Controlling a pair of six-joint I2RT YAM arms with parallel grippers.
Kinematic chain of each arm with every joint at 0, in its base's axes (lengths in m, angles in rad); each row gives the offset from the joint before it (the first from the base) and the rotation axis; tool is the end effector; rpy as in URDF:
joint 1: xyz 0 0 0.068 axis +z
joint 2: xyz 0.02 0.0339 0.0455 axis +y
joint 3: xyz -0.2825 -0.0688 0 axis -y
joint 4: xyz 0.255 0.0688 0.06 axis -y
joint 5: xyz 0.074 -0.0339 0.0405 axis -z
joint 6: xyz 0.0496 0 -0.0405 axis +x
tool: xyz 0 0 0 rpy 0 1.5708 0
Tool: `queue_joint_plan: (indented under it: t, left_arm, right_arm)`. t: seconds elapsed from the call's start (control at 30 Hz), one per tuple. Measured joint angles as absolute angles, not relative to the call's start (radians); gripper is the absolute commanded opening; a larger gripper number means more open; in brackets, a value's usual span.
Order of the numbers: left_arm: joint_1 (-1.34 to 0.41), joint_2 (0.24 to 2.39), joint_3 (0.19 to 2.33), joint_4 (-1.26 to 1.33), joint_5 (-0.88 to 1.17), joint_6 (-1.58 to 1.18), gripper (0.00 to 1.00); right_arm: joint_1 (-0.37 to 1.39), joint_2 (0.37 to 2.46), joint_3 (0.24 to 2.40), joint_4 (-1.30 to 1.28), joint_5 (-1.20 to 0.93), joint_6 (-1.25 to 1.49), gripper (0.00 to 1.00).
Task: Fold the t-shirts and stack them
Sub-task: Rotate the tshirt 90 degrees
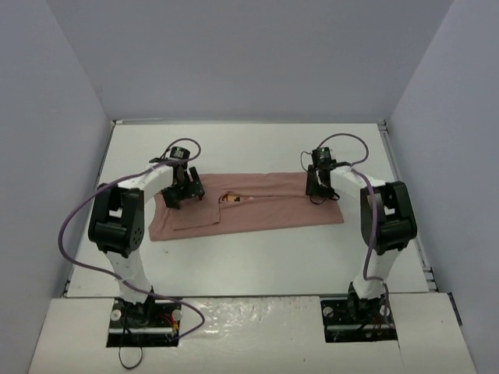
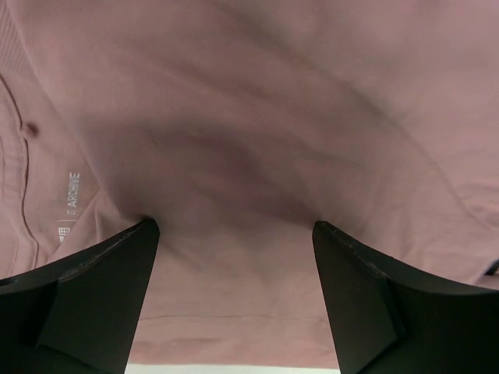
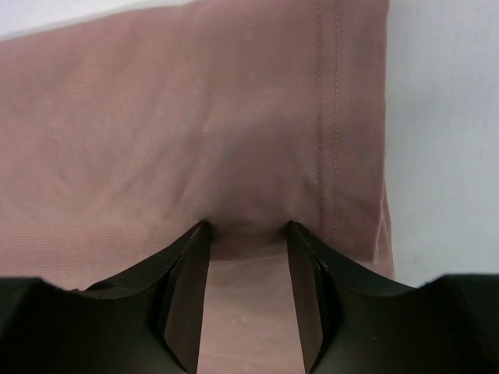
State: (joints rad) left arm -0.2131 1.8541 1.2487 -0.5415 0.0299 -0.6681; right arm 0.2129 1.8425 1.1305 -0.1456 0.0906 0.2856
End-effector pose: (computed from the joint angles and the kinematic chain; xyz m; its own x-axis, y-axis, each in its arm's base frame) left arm 0.3844 -0.0847 0.1763 -0.8377 -0.4523 -0.3060 -0.3765 0.8843 -0.2762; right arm 0.4005 0.0820 0.1711 -0.7522 0.1244 -0.6470 0.0619 0.9910 0.1187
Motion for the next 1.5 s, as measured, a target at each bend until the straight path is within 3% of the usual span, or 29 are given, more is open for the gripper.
queue_joint_plan:
  t: [0.3,0.53,0.7,0.87,1.0,1.33,1.5]
  left_arm:
    - [-0.210,2.015,1.473,-0.626,-0.025,-0.644,0.77]
    - [-0.193,2.257,1.855,-0.686,-0.063,-0.560,0.77]
    - [-0.205,2.460,2.193,-0.680,-0.050,-0.485,0.77]
    - [-0.248,2.599,2.438,-0.659,0.015,-0.435,0.77]
    - [-0.281,2.546,2.385,-0.648,0.040,-0.421,0.77]
    - [-0.295,2.033,1.891,-0.644,-0.043,-0.471,0.77]
    - [-0.315,2.046,1.829,-0.638,-0.061,-0.506,0.77]
  right_arm:
    - [0.316,1.778,1.001,-0.049,0.152,0.379,0.41]
    - [0.696,1.597,0.805,-0.071,0.172,0.590,0.41]
    - [1.004,1.573,0.813,-0.127,0.112,0.692,0.41]
    - [1.093,1.570,0.872,-0.210,0.067,0.695,0.42]
    - [1.068,1.558,0.986,-0.309,0.119,0.623,0.43]
    - [0.838,1.639,1.172,-0.345,0.184,0.418,0.42]
    - [0.832,1.779,1.193,-0.348,0.176,0.343,0.42]
